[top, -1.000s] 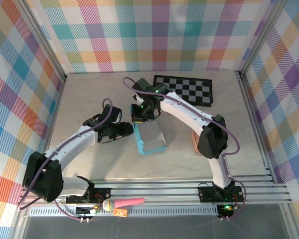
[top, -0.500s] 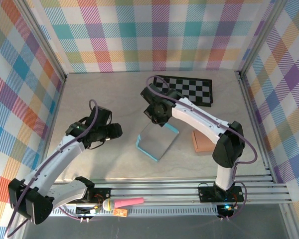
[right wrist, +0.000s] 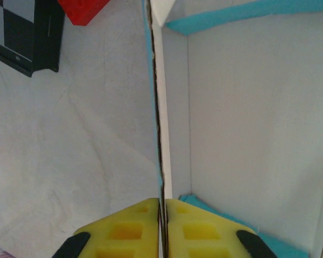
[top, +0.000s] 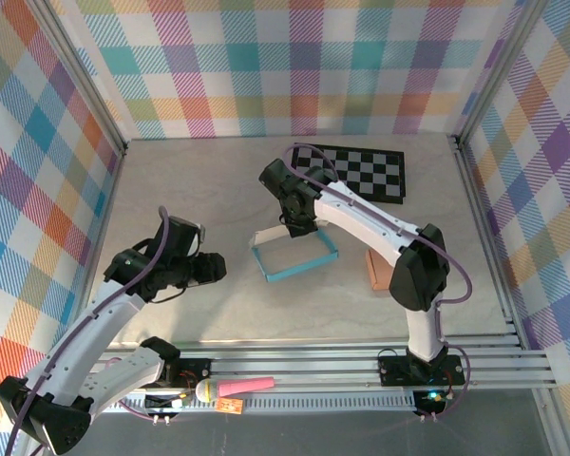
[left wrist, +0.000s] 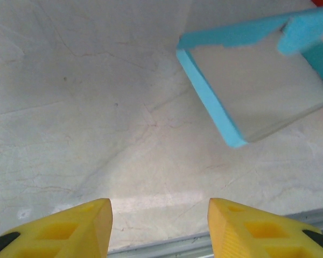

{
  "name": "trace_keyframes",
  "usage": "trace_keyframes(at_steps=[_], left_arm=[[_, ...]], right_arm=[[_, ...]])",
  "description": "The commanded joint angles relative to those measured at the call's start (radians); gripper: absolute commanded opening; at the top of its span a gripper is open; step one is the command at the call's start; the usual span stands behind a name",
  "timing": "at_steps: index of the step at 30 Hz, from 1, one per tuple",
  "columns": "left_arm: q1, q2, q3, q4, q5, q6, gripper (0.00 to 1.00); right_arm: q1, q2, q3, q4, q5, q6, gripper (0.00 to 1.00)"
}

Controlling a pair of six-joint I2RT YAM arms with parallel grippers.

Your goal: Fold the paper box

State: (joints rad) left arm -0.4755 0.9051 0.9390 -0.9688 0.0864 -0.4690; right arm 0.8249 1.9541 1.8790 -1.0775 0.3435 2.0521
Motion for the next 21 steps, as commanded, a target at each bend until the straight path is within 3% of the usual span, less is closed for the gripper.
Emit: trace_keyframes(at_steps=[1,4,6,11,17,21], left_arm=[[-0.008,-0.018,-0.010,-0.054,0.045,0.048,0.50],[-0.008,-0.005,-0.008,-0.042,0.051,0.064,0.51],[-0.011,0.014,-0.005,-0.015,0.063,0.071,0.52],[-0.044,0.110,0.020,0.076,0.082,0.098,0.54],[-0.133,0.163,0.068,0.167,-0.006,0.188,0.55],[-0.180,0.187,0.082,0.194,-0.119,0.224,0.56]], right_arm=[[-0.005,-0.007,0.007,0.017,0.006,0.006,0.20],[-0.005,-0.061,-0.056,0.073,0.022,-0.104,0.28],[-0.011,-0.105,-0.106,0.133,0.040,-0.216,0.38],[-0.093,-0.211,-0.182,0.251,-0.026,-0.677,0.60],[-0.253,-0.476,-0.385,0.459,-0.217,-1.387,0.62],[-0.352,-0.619,-0.529,0.525,-0.458,-1.820,0.63]])
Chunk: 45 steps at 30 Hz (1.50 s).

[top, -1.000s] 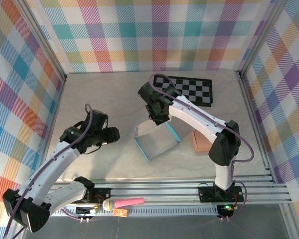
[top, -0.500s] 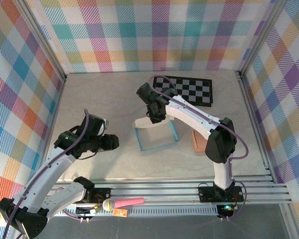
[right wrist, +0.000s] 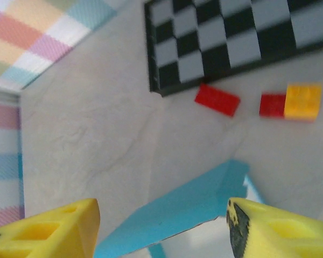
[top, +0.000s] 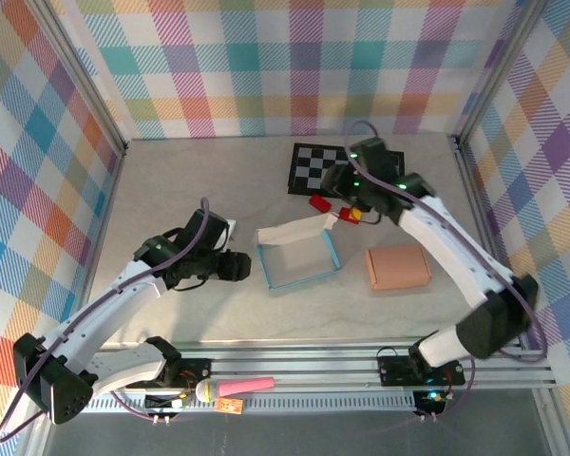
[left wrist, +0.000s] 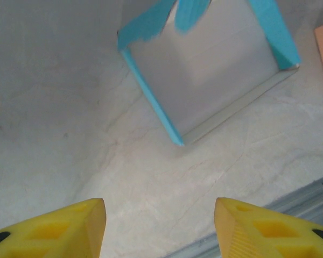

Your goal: Fold the paper box

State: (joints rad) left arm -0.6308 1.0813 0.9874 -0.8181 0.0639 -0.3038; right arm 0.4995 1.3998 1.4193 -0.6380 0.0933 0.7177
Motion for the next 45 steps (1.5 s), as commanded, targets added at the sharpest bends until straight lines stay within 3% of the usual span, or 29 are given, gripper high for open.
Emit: trace_keyframes(at_steps=[1,6,10,13,19,28,45], left_arm=[[-0.032,0.026,0.040,0.046,-0.121,0.068,0.56],[-0.036,0.127,0.074,0.094,-0.125,0.099,0.56],[-0.038,0.212,0.101,0.111,-0.174,0.103,0.56],[-0.038,0.239,0.098,0.139,-0.199,0.093,0.57],[-0.038,0.277,0.093,0.178,-0.237,0.077,0.57],[-0.038,0.350,0.125,0.204,-0.238,0.031,0.50],[-0.038,0.413,0.169,0.234,-0.253,-0.012,0.20]], right_arm=[[-0.049,-0.083,-0.098,0.067,-0.242,-0.582,0.60],[-0.118,-0.137,-0.291,0.080,-0.314,-0.943,0.58],[-0.164,-0.132,-0.416,0.181,-0.339,-1.101,0.70],[-0.171,-0.062,-0.415,0.182,-0.335,-1.166,0.76],[-0.171,0.054,-0.374,0.212,-0.343,-1.156,0.76],[-0.172,0.150,-0.277,0.208,-0.386,-1.105,0.66],[-0.169,0.221,-0.188,0.123,-0.452,-1.073,0.36]])
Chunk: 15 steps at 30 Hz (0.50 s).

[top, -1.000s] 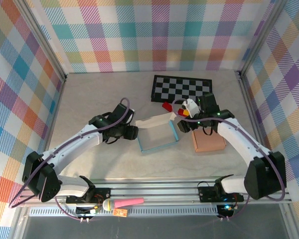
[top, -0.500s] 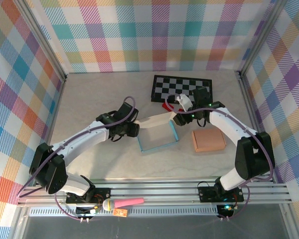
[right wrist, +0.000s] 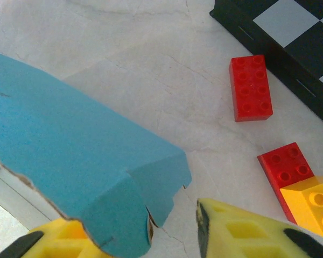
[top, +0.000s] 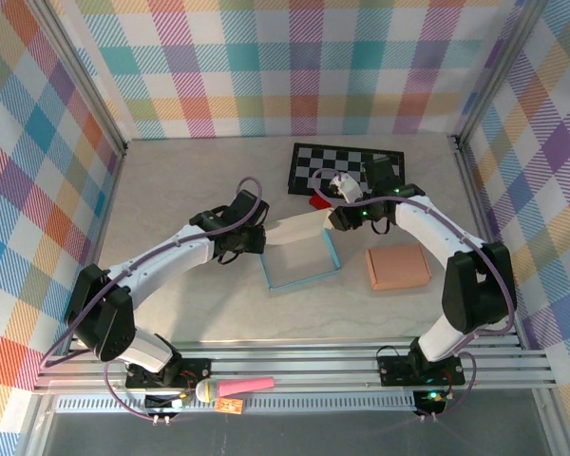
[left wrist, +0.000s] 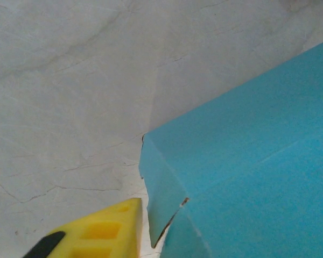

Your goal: Fold the paper box

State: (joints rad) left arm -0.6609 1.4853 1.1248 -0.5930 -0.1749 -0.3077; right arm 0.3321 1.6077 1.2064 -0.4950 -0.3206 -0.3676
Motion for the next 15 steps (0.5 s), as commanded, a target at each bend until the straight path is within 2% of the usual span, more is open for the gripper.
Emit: trace_keyframes(at_steps=[1,8,15], left_arm=[[-0.008,0.013,0.035,0.009,-0.014,-0.007,0.19],[-0.008,0.038,0.057,0.007,-0.014,-0.010,0.11],[-0.007,0.061,0.081,0.004,-0.039,-0.024,0.04]], right_arm=[[-0.001,0.015,0.027,-0.022,-0.039,0.015,0.34],[0.030,0.023,0.045,-0.015,-0.016,0.045,0.27],[0.062,0.028,0.043,-0.008,0.038,0.082,0.15]])
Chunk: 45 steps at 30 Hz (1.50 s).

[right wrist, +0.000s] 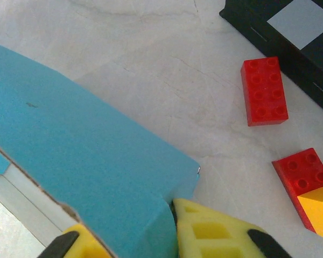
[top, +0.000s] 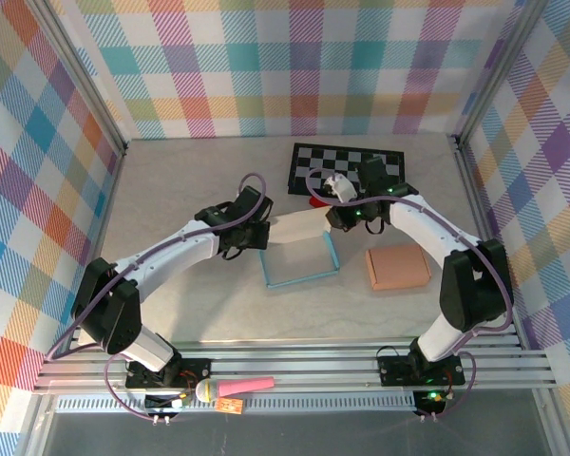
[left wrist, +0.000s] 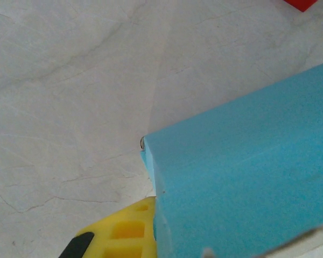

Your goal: Fold the paper box

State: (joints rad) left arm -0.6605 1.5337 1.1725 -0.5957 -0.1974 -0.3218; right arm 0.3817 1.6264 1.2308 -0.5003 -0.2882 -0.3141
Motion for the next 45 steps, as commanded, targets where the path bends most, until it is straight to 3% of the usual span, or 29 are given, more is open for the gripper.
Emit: trace_keyframes(at_steps=[1,7,14,22,31,36,45], left_arm=[[-0.007,0.013,0.035,0.006,-0.022,-0.014,0.02],[-0.005,0.027,0.049,0.016,-0.027,-0.066,0.00],[0.003,0.032,0.056,0.047,-0.053,-0.137,0.00],[0.088,0.032,0.074,0.111,-0.030,-0.148,0.00],[0.117,-0.023,-0.064,0.308,-0.016,-0.088,0.00],[0.119,-0.070,-0.161,0.386,0.002,-0.082,0.00],[0.119,-0.182,-0.320,0.493,0.049,-0.092,0.00]], right_arm=[[0.017,0.007,0.018,-0.003,0.016,0.039,0.12],[0.054,-0.011,0.029,-0.004,0.097,0.137,0.00],[0.141,-0.029,0.039,0.025,0.240,0.373,0.00],[0.209,-0.056,-0.021,0.237,0.370,0.646,0.00],[0.296,-0.060,-0.166,0.573,0.445,0.685,0.00],[0.325,-0.071,-0.227,0.636,0.461,0.739,0.00],[0.401,-0.127,-0.329,0.680,0.514,0.684,0.00]])
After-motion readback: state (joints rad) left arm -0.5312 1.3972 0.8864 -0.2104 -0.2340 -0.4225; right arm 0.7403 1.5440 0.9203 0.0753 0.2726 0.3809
